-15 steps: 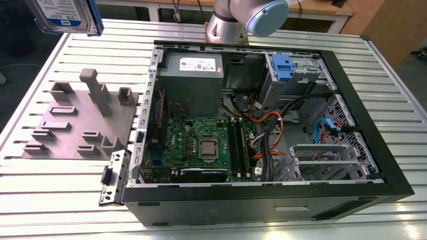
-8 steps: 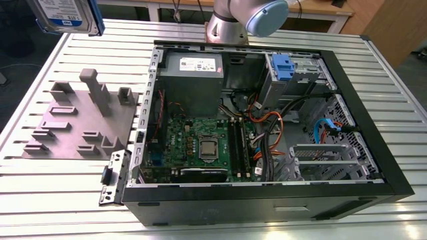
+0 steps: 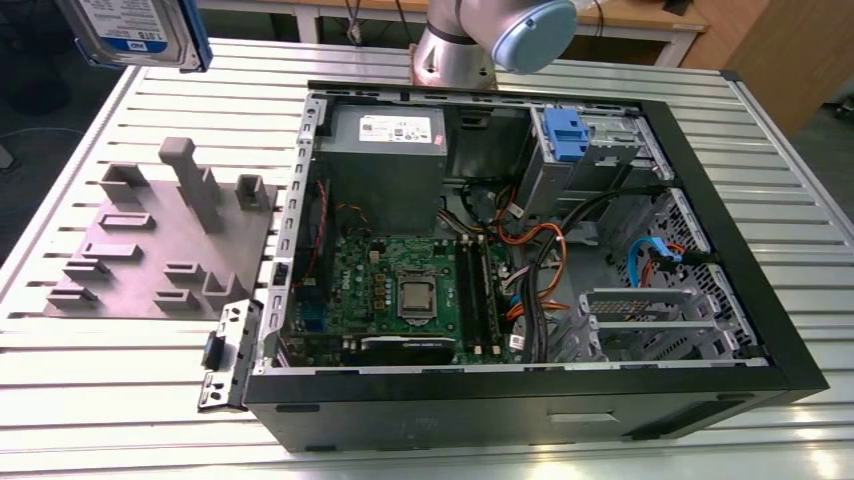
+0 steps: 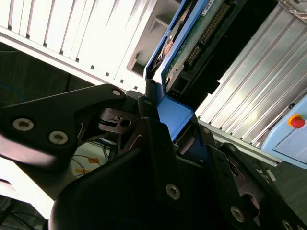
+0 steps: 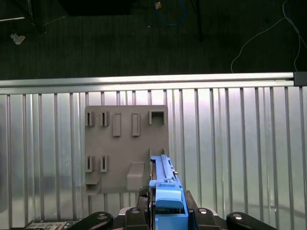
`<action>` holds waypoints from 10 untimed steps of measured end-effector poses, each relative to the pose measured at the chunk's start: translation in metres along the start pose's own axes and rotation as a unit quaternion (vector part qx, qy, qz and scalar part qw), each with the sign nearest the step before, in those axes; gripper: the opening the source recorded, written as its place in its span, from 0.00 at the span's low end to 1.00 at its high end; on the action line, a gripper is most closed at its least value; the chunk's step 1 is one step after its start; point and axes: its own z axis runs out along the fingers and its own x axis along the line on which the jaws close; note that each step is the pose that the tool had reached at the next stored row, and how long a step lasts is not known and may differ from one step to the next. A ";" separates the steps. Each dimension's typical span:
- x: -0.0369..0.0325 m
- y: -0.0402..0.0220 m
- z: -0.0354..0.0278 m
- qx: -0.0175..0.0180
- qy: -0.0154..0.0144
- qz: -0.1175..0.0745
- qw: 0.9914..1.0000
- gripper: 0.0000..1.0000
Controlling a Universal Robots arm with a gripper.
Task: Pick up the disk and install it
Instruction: 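Pick up the disk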
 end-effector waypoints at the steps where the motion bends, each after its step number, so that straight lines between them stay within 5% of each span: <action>1: 0.0000 -0.0004 0.0000 0.000 0.000 0.000 1.000 0.36; 10: -0.0002 -0.0047 0.0000 0.000 0.000 0.000 1.000 0.36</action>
